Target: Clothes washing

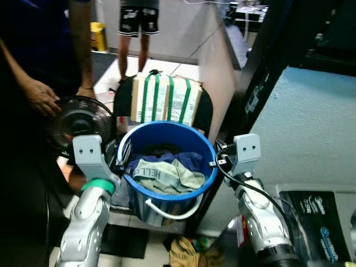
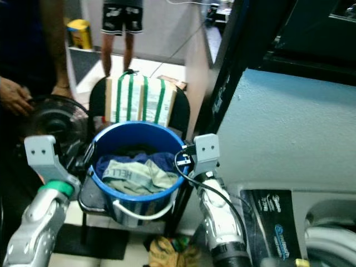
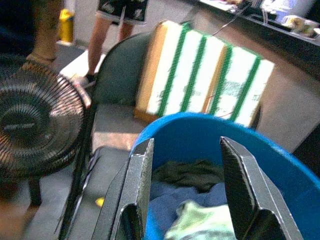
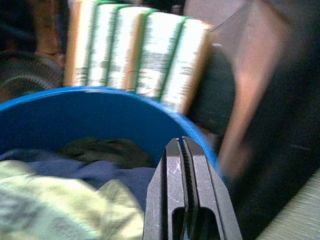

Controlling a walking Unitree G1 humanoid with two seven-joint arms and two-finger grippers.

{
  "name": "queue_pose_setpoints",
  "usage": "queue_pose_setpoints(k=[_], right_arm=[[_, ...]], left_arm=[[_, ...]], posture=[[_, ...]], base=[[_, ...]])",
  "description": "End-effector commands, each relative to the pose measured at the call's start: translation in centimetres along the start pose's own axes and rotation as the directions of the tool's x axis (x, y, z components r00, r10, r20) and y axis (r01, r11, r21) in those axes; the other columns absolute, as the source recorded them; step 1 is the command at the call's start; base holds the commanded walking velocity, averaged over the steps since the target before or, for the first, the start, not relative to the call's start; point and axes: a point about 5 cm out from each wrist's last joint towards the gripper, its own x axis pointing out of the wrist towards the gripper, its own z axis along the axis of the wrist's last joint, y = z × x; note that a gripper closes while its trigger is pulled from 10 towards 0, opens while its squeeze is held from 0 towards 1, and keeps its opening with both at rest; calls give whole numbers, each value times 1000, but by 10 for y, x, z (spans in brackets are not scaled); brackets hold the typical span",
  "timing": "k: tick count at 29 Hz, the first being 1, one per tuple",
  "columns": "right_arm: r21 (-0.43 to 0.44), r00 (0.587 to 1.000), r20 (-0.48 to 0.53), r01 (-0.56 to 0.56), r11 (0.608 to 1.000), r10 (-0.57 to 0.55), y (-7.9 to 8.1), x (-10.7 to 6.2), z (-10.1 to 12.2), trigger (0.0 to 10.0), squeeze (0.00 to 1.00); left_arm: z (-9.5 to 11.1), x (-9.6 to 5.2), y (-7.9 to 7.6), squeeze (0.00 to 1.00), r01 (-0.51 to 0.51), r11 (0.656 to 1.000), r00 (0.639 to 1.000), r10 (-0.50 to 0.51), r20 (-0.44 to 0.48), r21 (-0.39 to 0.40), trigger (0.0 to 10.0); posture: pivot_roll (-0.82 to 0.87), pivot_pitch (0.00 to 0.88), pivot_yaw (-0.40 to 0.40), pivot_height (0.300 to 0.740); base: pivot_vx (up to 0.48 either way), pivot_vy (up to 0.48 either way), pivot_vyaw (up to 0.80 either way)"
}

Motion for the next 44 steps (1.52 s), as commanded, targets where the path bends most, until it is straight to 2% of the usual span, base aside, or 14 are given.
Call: queue_pose_setpoints(k=[1, 12, 29, 44], right_arm=[[8, 1000, -19, 4, 1000, -4, -1, -2, -4, 10000, 0], [7, 1000, -21, 0, 1000, 0, -1, -1, -3, 10000, 0], [5, 1000, -20, -8, 1000, 8, 0, 1, -2, 10000, 0], [-1, 1000, -20, -19, 1000, 19, 1, 2, -3, 10000, 0]], left_arm=[[-4, -3, 3, 0, -10, 1000, 1000, 10, -20, -2, 10000], [0, -4, 3, 0, -17, 999, 1000, 17, 18, -36, 10000], [3, -3, 4, 0, -12, 999, 999, 14, 40, -50, 10000], [2, -6, 6, 0, -20, 999, 998, 22, 51, -46, 10000]], posture=[[96, 0, -92, 740], [99, 0, -99, 740], [98, 0, -103, 740], [102, 0, -104, 740]], base=[[0, 0, 0], [0, 27, 0], [0, 473, 0], [0, 0, 0]])
